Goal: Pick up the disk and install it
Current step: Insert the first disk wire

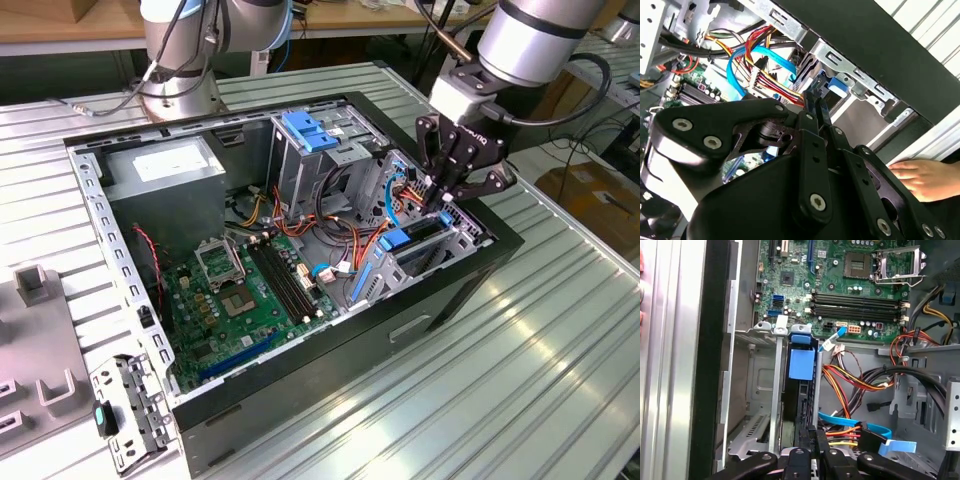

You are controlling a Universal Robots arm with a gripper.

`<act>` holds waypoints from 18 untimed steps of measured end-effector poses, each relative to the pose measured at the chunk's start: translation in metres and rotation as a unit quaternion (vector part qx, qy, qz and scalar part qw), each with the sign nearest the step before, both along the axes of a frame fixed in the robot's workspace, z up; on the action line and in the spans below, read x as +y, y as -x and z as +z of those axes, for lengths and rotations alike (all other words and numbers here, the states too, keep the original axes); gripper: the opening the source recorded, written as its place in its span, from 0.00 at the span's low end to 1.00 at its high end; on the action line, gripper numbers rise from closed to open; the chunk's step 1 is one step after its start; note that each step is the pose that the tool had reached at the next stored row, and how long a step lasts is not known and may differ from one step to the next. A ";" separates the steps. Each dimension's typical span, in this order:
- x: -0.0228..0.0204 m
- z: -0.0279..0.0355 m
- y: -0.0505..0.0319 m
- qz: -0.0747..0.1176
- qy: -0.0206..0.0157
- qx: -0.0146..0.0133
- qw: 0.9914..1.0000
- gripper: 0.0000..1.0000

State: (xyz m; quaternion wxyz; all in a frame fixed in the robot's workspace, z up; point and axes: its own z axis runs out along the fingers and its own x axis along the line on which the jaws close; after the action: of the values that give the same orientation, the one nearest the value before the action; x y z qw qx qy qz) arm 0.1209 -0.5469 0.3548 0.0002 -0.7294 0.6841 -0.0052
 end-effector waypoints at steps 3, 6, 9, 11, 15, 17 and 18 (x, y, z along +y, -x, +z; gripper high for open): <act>-0.0001 -0.0024 0.0010 -0.010 0.000 -0.002 1.000 0.16; -0.0001 -0.0031 0.0048 -0.010 0.000 -0.009 1.000 0.16; -0.0016 -0.0038 0.0079 -0.010 0.000 -0.018 1.000 0.16; -0.0026 -0.0042 0.0094 -0.010 0.000 -0.019 1.000 0.16; -0.0033 -0.0056 0.0099 -0.017 0.000 -0.018 1.000 0.16; -0.0033 -0.0058 0.0099 -0.028 0.001 -0.018 0.999 0.16; -0.0034 -0.0059 0.0098 -0.032 0.001 -0.018 0.999 0.16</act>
State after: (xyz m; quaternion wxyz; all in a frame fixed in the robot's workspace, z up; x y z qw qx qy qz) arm 0.1111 -0.5503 0.3489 0.0116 -0.7066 0.7072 -0.0186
